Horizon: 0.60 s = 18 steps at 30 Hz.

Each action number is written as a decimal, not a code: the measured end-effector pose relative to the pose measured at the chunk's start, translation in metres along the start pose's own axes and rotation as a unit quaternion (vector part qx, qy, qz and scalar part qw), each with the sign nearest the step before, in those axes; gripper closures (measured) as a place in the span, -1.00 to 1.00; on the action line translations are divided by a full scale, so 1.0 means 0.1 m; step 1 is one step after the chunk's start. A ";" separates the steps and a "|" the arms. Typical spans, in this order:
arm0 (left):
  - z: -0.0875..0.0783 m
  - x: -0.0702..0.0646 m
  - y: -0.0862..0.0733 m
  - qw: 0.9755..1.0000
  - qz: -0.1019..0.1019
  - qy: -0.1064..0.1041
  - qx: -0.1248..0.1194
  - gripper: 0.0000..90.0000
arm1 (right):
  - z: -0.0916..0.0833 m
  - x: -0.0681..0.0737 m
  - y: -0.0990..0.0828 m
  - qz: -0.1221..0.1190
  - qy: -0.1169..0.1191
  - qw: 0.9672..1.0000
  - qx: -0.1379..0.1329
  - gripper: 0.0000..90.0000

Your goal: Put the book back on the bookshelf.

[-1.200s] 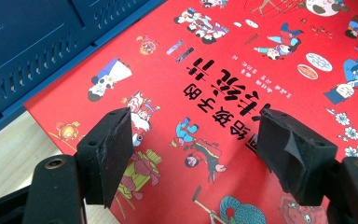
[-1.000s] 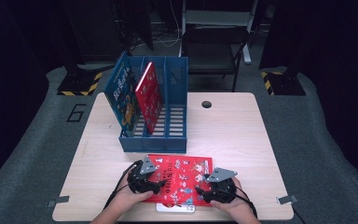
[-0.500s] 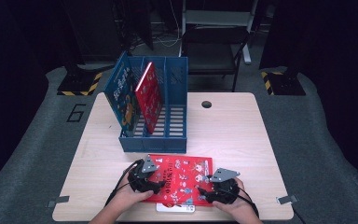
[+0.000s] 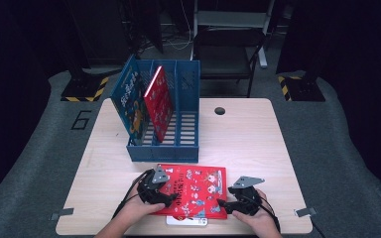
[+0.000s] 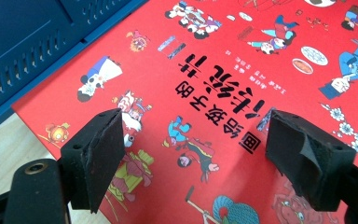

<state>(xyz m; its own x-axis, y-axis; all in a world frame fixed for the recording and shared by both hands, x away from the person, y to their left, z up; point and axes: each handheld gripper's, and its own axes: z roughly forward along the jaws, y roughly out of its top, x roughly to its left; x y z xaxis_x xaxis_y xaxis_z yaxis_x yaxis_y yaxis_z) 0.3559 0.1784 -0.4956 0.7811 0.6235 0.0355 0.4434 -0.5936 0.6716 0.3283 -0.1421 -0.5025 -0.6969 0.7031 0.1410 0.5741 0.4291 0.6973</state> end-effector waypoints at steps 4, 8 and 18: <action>0.00 -0.01 0.00 1.000 -0.007 0.001 -0.002 -0.56 | 0.04 0.01 0.00 0.015 0.017 1.000 0.005 -0.37; -0.01 0.00 0.00 1.000 -0.009 0.007 -0.003 -0.49 | 0.06 0.01 0.00 0.018 0.016 1.000 0.006 -0.41; -0.08 0.08 -0.04 0.999 -0.042 0.023 0.002 -0.41 | 0.10 -0.04 0.02 0.037 0.040 0.998 0.014 -0.48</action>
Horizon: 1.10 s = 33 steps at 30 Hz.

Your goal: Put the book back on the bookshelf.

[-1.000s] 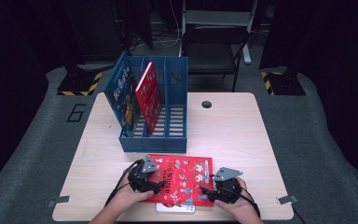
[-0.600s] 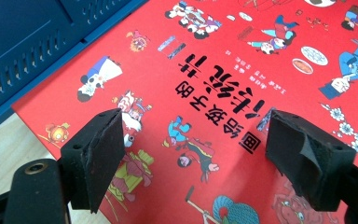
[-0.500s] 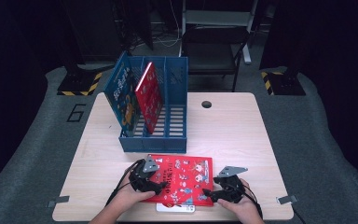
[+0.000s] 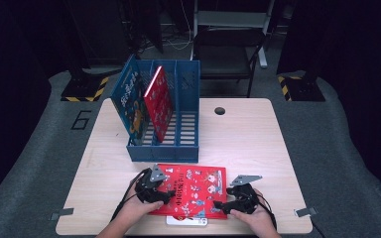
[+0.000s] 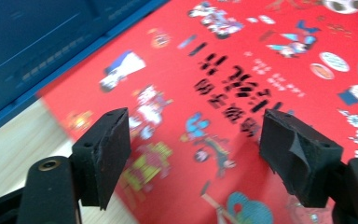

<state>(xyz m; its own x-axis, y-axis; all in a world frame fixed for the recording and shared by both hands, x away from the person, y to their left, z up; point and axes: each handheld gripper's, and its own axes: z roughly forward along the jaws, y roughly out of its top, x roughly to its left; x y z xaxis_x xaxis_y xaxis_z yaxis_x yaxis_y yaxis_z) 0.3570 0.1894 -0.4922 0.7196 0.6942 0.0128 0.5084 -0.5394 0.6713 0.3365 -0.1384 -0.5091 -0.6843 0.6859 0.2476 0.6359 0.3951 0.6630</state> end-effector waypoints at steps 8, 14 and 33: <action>-0.06 0.17 -0.10 0.998 -0.060 0.006 0.005 -0.44 | 0.02 -0.02 0.05 -0.007 -0.001 1.000 0.003 -0.47; -0.10 0.17 -0.19 0.996 -0.092 -0.008 0.008 -0.46 | 0.04 -0.02 0.08 -0.003 -0.001 1.000 0.004 -0.46; -0.26 -0.03 -0.48 0.991 -0.126 -0.036 0.006 -0.50 | -0.12 0.15 -0.08 -0.005 0.004 0.999 0.032 -0.27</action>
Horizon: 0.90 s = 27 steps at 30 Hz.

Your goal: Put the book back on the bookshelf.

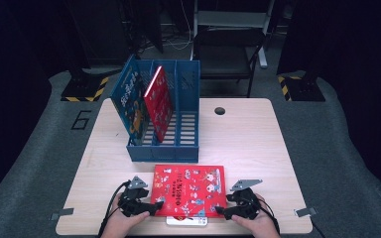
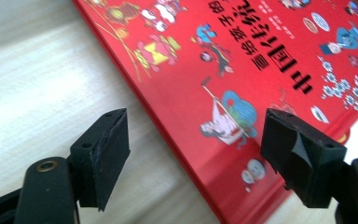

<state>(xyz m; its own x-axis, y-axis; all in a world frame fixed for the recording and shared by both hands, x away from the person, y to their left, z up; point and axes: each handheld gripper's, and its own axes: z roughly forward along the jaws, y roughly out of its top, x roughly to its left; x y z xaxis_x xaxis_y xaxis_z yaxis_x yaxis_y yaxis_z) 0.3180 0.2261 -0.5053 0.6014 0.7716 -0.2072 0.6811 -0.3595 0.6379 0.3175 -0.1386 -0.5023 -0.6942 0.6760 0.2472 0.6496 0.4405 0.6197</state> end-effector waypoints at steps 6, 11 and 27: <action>0.01 -0.02 -0.03 1.000 -0.002 -0.005 -0.005 -0.52 | -0.01 0.09 -0.08 -0.008 0.005 1.000 0.013 -0.30; 0.02 -0.06 -0.06 1.000 -0.007 -0.018 0.000 -0.54 | 0.00 0.11 -0.08 -0.013 0.002 1.000 0.014 -0.34; 0.06 -0.08 -0.06 1.000 -0.003 -0.027 0.015 -0.67 | 0.00 0.07 -0.08 -0.022 0.006 1.000 0.014 -0.25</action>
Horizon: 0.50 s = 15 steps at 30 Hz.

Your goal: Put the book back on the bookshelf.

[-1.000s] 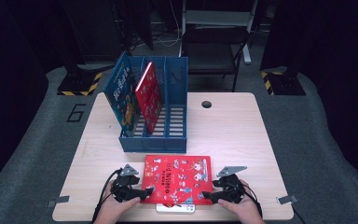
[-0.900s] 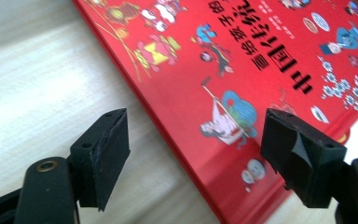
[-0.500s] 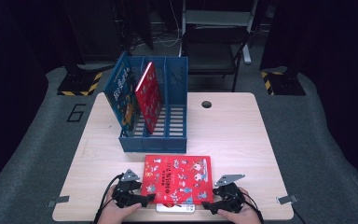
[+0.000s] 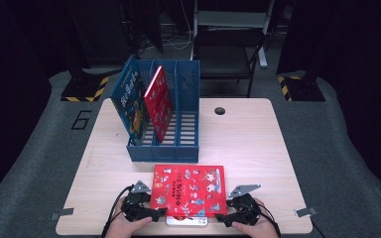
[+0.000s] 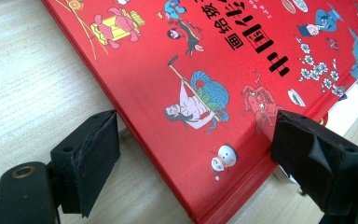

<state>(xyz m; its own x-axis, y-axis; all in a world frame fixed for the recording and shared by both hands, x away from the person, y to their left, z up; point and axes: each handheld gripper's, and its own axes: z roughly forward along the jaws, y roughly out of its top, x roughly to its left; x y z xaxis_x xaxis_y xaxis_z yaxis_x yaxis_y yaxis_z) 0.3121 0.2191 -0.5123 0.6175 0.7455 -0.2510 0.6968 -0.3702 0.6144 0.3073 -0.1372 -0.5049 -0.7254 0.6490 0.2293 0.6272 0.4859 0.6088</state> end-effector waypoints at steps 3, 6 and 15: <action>0.00 0.00 0.00 1.000 0.000 -0.001 0.001 -0.67 | -0.02 -0.04 0.00 0.018 0.012 1.000 -0.001 -0.18; 0.00 0.00 0.00 1.000 -0.002 0.002 0.000 -0.67 | -0.03 -0.08 0.01 0.033 0.025 0.999 -0.001 -0.12; 0.00 0.00 0.02 1.000 0.000 0.002 0.005 -0.67 | -0.06 -0.11 0.00 0.029 0.011 0.999 -0.013 0.06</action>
<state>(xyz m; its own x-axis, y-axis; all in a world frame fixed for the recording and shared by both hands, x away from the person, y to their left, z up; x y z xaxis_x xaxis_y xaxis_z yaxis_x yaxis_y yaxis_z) 0.3136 0.2182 -0.5109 0.6166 0.7470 -0.2485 0.7004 -0.3763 0.6066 0.3135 -0.1473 -0.5028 -0.6941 0.6629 0.2806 0.6607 0.4320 0.6139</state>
